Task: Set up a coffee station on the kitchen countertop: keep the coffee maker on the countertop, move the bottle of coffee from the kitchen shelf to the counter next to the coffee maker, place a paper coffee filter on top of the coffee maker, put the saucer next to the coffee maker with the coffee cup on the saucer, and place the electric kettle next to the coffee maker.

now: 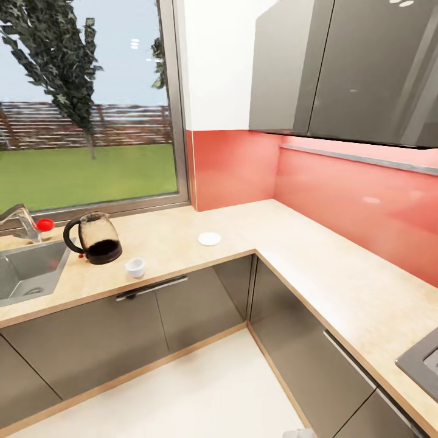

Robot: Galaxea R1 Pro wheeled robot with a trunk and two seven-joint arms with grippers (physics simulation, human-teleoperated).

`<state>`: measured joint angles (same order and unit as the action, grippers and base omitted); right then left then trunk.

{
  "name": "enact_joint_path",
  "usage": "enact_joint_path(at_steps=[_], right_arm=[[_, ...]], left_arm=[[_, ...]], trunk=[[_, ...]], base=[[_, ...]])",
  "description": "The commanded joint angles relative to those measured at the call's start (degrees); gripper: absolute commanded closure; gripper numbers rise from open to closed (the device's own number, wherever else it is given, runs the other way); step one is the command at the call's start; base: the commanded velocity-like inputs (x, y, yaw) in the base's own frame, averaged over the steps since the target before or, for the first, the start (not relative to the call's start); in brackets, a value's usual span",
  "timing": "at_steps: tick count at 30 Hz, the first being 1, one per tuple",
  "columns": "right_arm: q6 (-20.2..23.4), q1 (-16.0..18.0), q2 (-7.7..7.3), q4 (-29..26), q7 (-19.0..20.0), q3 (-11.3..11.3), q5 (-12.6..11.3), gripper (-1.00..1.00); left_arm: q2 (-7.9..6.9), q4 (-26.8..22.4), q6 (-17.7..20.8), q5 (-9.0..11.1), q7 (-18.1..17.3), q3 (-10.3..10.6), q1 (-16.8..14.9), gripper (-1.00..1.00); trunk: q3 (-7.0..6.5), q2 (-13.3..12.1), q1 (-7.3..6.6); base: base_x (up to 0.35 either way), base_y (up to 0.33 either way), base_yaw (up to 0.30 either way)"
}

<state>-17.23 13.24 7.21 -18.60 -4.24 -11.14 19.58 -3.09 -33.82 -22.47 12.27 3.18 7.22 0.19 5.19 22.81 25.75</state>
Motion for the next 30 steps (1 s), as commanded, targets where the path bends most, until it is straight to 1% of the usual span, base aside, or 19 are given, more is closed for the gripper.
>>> enact_joint_path(at_steps=[1,4,6,7,8,10,12,13,14,16,17,18,20,21,23,24,25,29,30], right_arm=[[-3.0,0.0,1.01,-2.8,-0.2,-0.4,0.6,-1.0],[-6.2,0.1,2.79,-9.2,-0.2,-0.3,0.5,-1.0],[-6.9,0.1,2.79,-13.7,-0.1,-0.2,0.4,-1.0],[-7.0,0.2,2.79,-14.7,0.0,-0.1,0.4,-1.0],[-7.2,0.4,2.79,-16.4,0.1,0.1,0.3,-1.0],[-7.3,1.1,2.79,-18.5,0.2,0.6,0.2,-1.0],[-7.3,2.6,2.79,-20.7,0.2,1.7,0.1,-1.0],[-7.3,3.9,2.79,-22.2,0.2,2.7,-0.3,-1.0],[-7.2,5.2,2.79,-23.9,0.2,3.7,-1.7,-1.0],[-7.1,6.6,2.79,-26.7,0.2,5.1,-4.7,-1.0],[-6.9,7.4,2.79,-29.1,0.2,6.5,-7.4,-1.0],[-6.4,8.0,2.79,-30.7,0.1,7.4,-9.1,-1.0],[-3.9,9.0,2.79,-34.5,0.1,8.8,-12.3,-1.0],[-2.7,9.2,2.79,-35.5,0.1,9.0,-13.0,-1.0],[3.1,10.2,2.79,-39.7,0.2,9.5,-15.2,-1.0],[8.4,11.3,2.79,-42.9,0.2,9.6,-16.4,-1.0],[11.3,12.1,2.79,-44.6,0.2,9.7,-16.8,-1.0],[20.3,17.5,2.79,-47.6,0.1,9.8,-17.5,-1.0],[21.4,18.3,2.79,-47.7,0.1,9.8,-17.5,-1.0]], left_arm=[[0.22,-6.2,0.0,0.8,0.3,0.4,-0.4,-1.0],[1.21,-17.2,0.6,1.1,-0.5,0.5,-1.7,-1.0],[2.2,-23.0,1.0,1.1,-0.8,0.5,-3.8,-1.0],[2.43,-24.1,1.2,1.1,-0.8,0.5,-4.5,-1.0],[2.86,-26.0,2.1,1.2,-0.9,0.5,-6.1,-1.0],[3.33,-28.2,4.6,1.2,-0.9,0.5,-8.9,-1.0],[3.65,-30.7,9.8,1.7,-0.9,0.5,-12.6,-1.0],[3.72,-32.4,14.0,2.5,-0.9,0.4,-15.1,-1.0],[3.72,-33.9,17.9,3.5,-0.9,0.4,-17.5,-1.0],[3.67,-35.4,21.6,4.6,-0.9,0.4,-20.3,-1.0],[3.64,-36.4,24.2,5.2,-0.9,0.4,-22.3,-1.0],[3.62,-36.9,26.0,5.5,-0.9,0.4,-23.4,-1.0],[3.66,-38.1,29.6,5.7,-0.9,0.3,-25.5,-1.0],[3.68,-38.4,30.5,5.8,-0.9,0.3,-25.9,-1.0],[3.75,-39.8,34.0,6.1,-0.9,0.3,-27.9,-1.0],[3.71,-40.8,36.8,7.0,-0.9,0.3,-29.8,-1.0],[3.64,-41.2,38.6,7.9,-0.9,0.2,-31.1,-1.0],[3.21,-41.5,47.2,13.2,-0.9,0.1,-37.9,-1.0],[3.19,-41.3,48.4,13.8,-0.8,0.1,-38.9,-1.0]], trunk=[[0.13,0.1,0.03],[0.13,0.1,0.03],[0.13,0.1,0.03],[0.13,0.1,0.03],[0.13,0.1,0.03],[0.13,0.1,0.03],[0.13,0.1,0.03],[0.13,0.1,0.03],[0.13,0.1,0.03],[0.13,0.1,0.03],[0.13,0.1,0.03],[0.13,0.1,0.03],[0.13,0.1,0.03],[0.13,0.1,0.03],[0.13,0.1,0.03],[0.13,0.1,0.03],[0.13,0.1,0.03],[0.13,0.1,0.03],[0.13,0.1,0.03]], base=[[0.0,0.0,0.0],[0.0,0.0,0.0],[0.0,0.0,0.0],[0.0,0.0,0.0],[0.0,0.0,0.0],[0.0,0.0,0.0],[0.0,0.0,0.0],[0.0,0.0,0.0],[0.0,0.0,0.0],[0.0,0.0,0.0],[0.0,0.0,0.0],[0.0,0.0,0.0],[0.0,0.0,0.0],[0.0,0.0,0.0],[0.0,0.0,0.0],[0.0,0.0,0.0],[0.0,0.0,0.0],[0.0,0.0,0.0],[0.0,0.0,0.0]])
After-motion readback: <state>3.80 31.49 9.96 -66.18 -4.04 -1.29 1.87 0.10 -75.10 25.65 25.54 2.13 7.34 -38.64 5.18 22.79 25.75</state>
